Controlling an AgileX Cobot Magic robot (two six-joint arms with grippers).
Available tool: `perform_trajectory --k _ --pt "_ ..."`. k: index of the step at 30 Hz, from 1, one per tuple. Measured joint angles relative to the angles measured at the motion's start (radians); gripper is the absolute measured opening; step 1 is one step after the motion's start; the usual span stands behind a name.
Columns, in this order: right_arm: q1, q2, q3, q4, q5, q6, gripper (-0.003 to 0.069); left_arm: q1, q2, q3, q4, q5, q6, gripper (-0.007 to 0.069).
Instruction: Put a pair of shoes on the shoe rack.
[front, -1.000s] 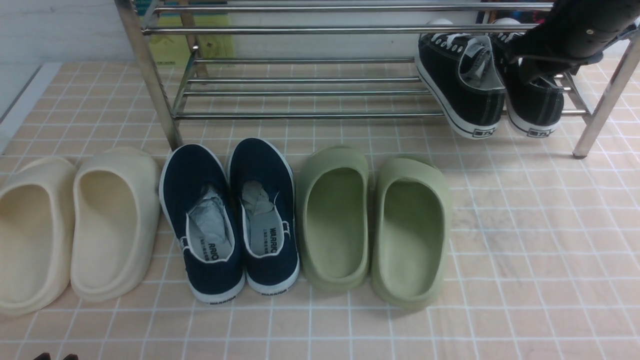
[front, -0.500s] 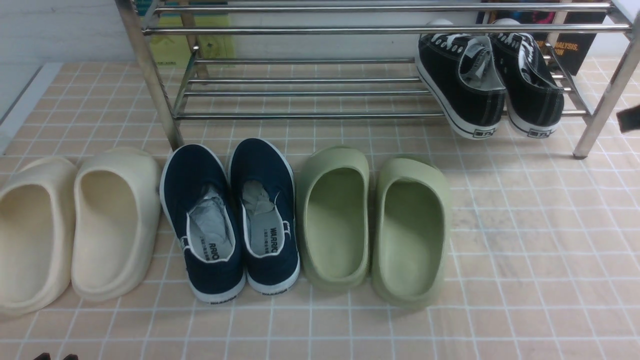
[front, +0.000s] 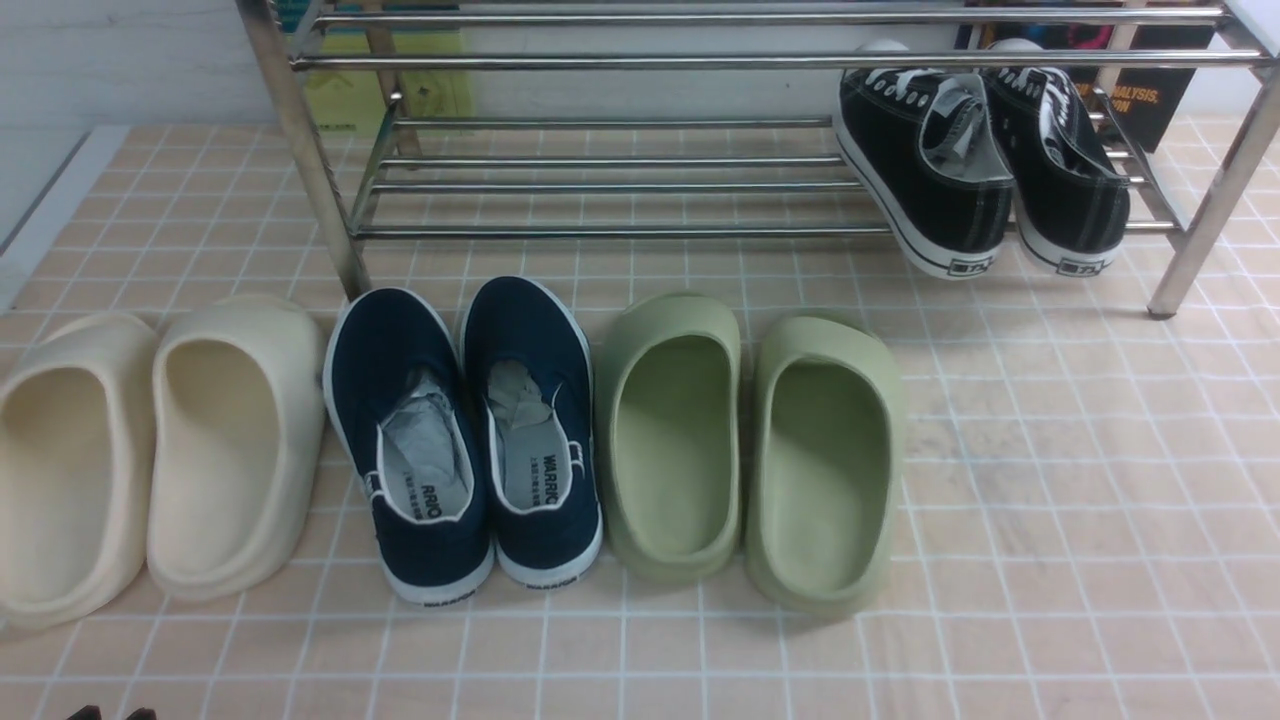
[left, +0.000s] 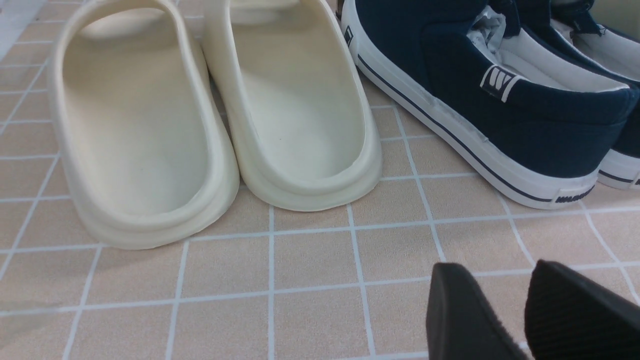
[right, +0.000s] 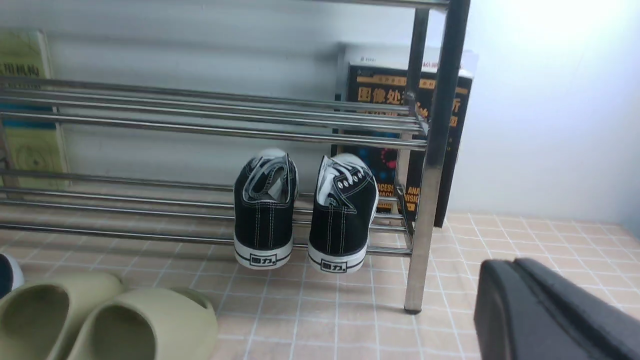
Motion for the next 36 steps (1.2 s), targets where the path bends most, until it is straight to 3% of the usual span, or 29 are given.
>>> perform_trajectory --k 5,10,29,33,36 --pt "0.0 -0.015 0.114 0.034 -0.003 0.03 -0.0018 0.0 -0.001 0.0 0.0 0.0 0.0 0.0239" --pt "0.0 0.102 0.127 0.109 -0.146 0.048 -0.0015 0.0 -0.001 0.0 0.0 0.0 0.0 0.0239" --pt "-0.001 0.139 0.19 0.115 -0.308 0.051 -0.0001 0.0 -0.001 0.0 0.001 0.0 0.0 0.0239" --pt "-0.036 0.062 0.296 0.154 -0.331 0.019 -0.0001 0.0 -0.001 0.0 0.001 0.0 0.0 0.0239" --pt "-0.092 -0.031 0.398 0.269 -0.322 -0.076 -0.0001 0.0 -0.001 0.0 0.001 0.0 0.0 0.0239"
